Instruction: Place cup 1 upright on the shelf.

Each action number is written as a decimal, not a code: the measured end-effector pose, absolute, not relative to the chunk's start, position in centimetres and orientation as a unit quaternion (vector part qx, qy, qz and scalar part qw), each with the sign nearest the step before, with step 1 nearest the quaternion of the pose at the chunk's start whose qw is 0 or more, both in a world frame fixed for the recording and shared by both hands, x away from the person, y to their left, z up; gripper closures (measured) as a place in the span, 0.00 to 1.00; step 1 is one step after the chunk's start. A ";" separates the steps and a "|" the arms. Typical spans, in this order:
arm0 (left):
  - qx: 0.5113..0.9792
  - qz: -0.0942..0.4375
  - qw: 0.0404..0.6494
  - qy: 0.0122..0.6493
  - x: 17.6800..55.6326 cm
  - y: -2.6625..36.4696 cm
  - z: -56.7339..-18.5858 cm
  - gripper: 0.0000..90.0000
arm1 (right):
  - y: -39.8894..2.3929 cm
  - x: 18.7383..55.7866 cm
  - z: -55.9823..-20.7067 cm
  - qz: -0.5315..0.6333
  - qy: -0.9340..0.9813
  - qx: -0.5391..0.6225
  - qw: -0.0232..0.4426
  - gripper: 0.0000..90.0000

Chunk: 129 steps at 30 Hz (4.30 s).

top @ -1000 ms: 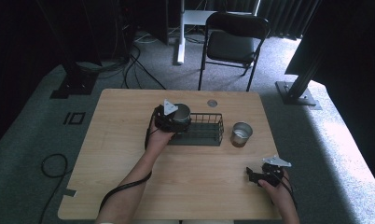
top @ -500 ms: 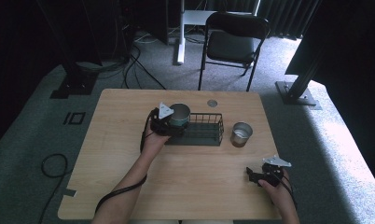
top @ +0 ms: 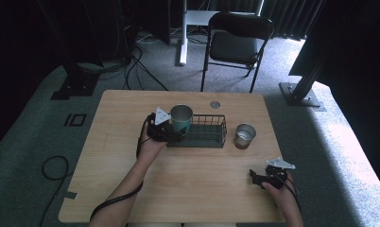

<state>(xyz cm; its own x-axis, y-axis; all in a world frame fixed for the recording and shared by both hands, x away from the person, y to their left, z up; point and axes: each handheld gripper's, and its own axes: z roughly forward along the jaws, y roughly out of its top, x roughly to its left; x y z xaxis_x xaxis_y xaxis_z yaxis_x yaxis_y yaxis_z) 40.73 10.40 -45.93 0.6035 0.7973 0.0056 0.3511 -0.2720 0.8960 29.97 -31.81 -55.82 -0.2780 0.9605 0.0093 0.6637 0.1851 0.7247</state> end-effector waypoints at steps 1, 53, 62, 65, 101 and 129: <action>0.762 0.236 0.471 0.377 40.6 10.5 -46.0 0.01 | -31.8 30.0 -55.8 0.318 0.734 0.554 0.234 0.13; 0.773 0.225 0.429 0.410 34.7 18.6 -49.7 0.01 | -31.8 30.0 -55.8 0.318 0.733 0.554 0.233 0.13; 0.779 0.217 0.416 0.417 33.5 20.1 -51.0 0.01 | -31.8 30.0 -55.8 0.318 0.734 0.553 0.233 0.13; 0.777 0.213 0.414 0.422 33.3 20.9 -51.4 0.01 | -31.8 30.0 -55.8 0.318 0.733 0.554 0.233 0.13; 0.763 0.220 0.343 0.502 30.1 28.0 -55.1 0.01 | -31.8 30.0 -55.8 0.318 0.734 0.552 0.234 0.13; 0.771 0.210 0.304 0.519 30.3 29.2 -55.6 0.01 | -31.8 30.0 -55.8 0.318 0.734 0.553 0.234 0.13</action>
